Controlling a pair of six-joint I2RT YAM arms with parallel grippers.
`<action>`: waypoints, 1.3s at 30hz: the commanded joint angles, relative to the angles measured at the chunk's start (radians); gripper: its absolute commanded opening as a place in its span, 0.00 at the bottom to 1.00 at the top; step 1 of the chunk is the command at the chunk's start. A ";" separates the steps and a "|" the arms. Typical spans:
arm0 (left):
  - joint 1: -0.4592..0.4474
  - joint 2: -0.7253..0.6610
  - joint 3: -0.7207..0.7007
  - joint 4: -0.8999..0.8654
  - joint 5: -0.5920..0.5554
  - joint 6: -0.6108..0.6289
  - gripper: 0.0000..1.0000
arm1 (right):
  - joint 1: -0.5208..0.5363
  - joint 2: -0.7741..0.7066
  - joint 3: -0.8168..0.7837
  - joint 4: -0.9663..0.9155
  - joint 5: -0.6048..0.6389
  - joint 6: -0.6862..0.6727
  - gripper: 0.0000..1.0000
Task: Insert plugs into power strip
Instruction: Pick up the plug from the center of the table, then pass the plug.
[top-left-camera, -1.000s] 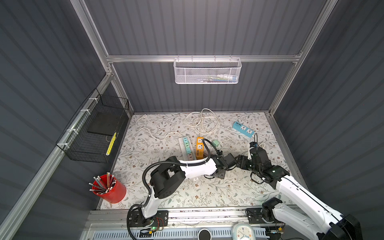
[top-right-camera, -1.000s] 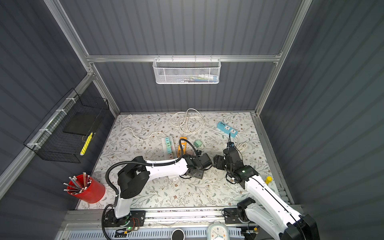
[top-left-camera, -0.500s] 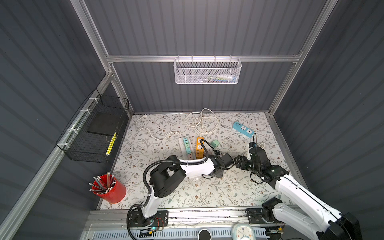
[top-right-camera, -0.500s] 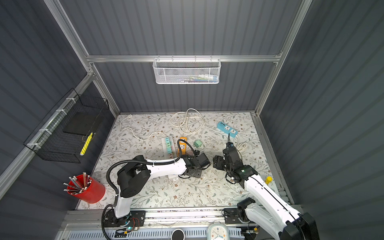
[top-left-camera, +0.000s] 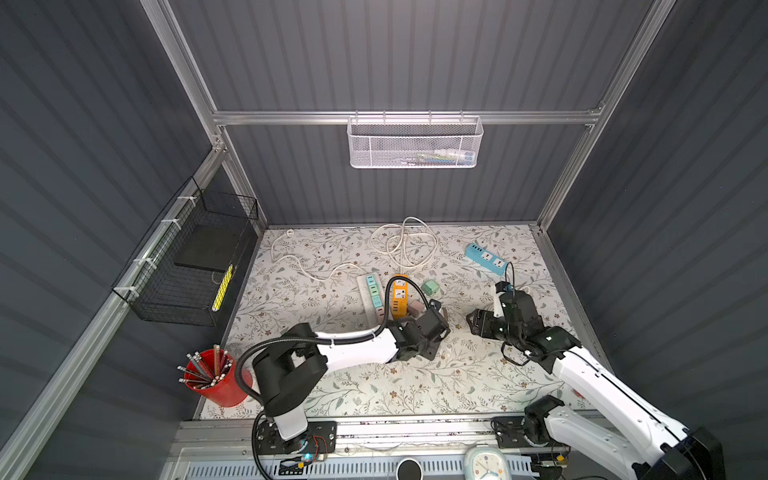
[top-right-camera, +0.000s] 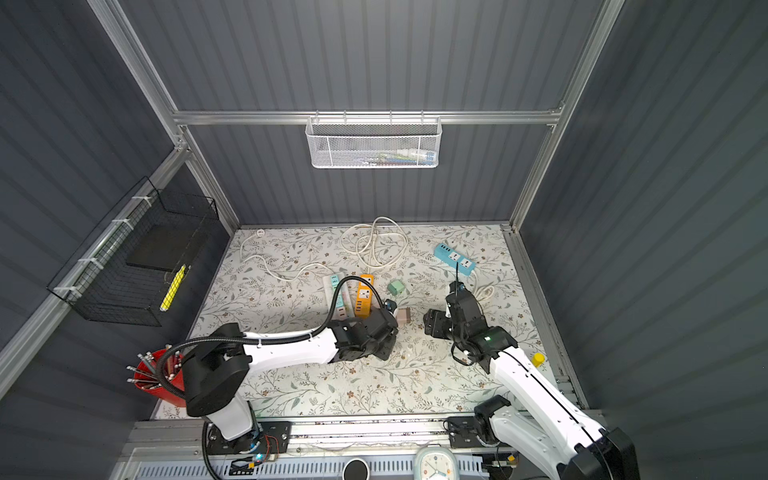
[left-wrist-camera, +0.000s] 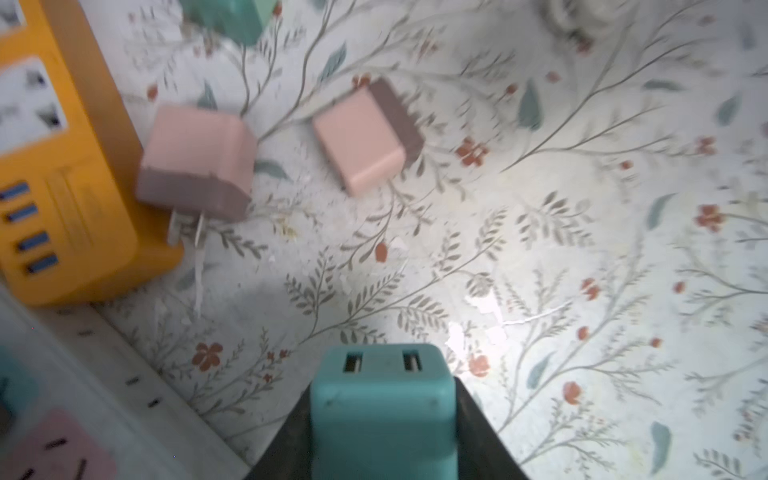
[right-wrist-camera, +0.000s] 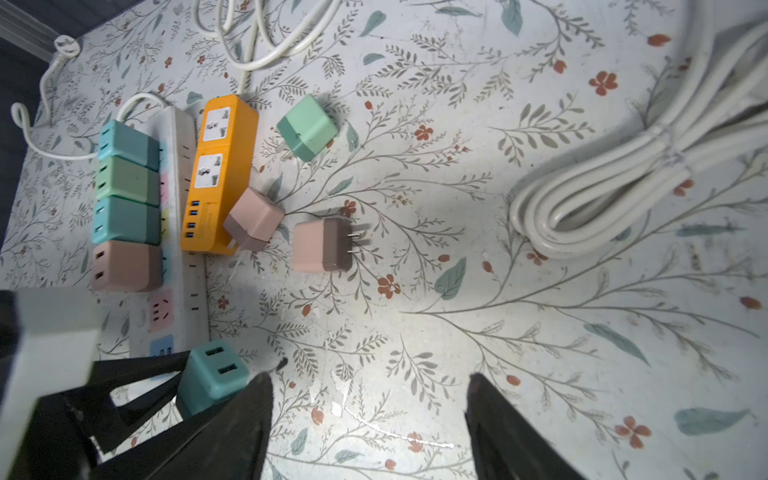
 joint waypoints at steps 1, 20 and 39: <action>0.002 -0.065 -0.072 0.270 -0.027 0.192 0.26 | -0.004 0.020 0.045 -0.051 -0.075 -0.032 0.71; -0.001 -0.168 -0.464 0.871 0.164 0.567 0.23 | 0.148 0.178 0.158 -0.031 -0.294 -0.089 0.60; 0.000 -0.178 -0.490 0.939 0.195 0.625 0.24 | 0.195 0.276 0.113 0.058 -0.426 -0.090 0.47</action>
